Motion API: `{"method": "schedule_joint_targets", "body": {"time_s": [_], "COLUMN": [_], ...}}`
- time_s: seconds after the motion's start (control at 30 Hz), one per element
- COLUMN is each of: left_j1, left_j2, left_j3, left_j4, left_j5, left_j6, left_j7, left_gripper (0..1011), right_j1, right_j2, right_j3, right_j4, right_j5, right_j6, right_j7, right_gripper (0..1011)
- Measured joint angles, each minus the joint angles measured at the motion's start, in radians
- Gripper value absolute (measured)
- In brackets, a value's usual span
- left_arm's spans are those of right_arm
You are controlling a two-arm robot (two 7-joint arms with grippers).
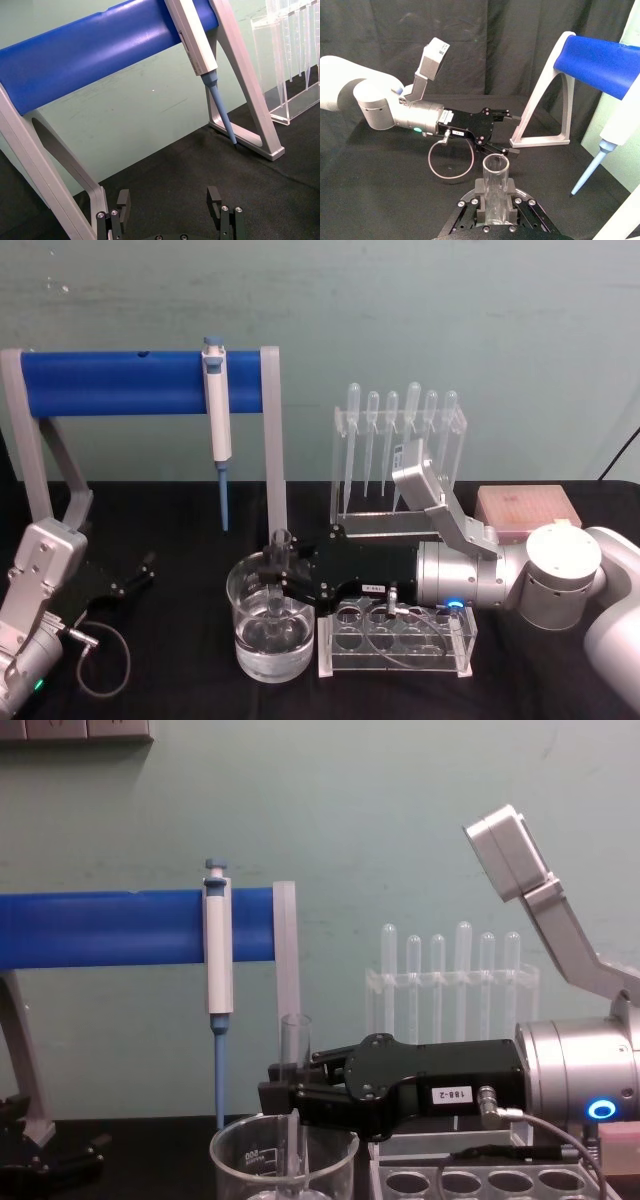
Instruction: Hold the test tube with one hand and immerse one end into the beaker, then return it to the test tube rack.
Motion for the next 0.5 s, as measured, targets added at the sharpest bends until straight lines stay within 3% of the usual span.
{"method": "schedule_joint_targets", "body": {"time_s": [0.5], "left_j1": [0.0], "left_j2": [0.0], "left_j3": [0.0], "left_j4": [0.0], "left_j5": [0.0], "left_j6": [0.0], "left_j7": [0.0], "left_gripper": [1000], "right_j1": [0.0], "right_j2": [0.0], "right_j3": [0.0], "right_j4": [0.0], "right_j5": [0.0], "right_j6": [0.0], "right_j7": [0.0], "right_gripper": [225]}}
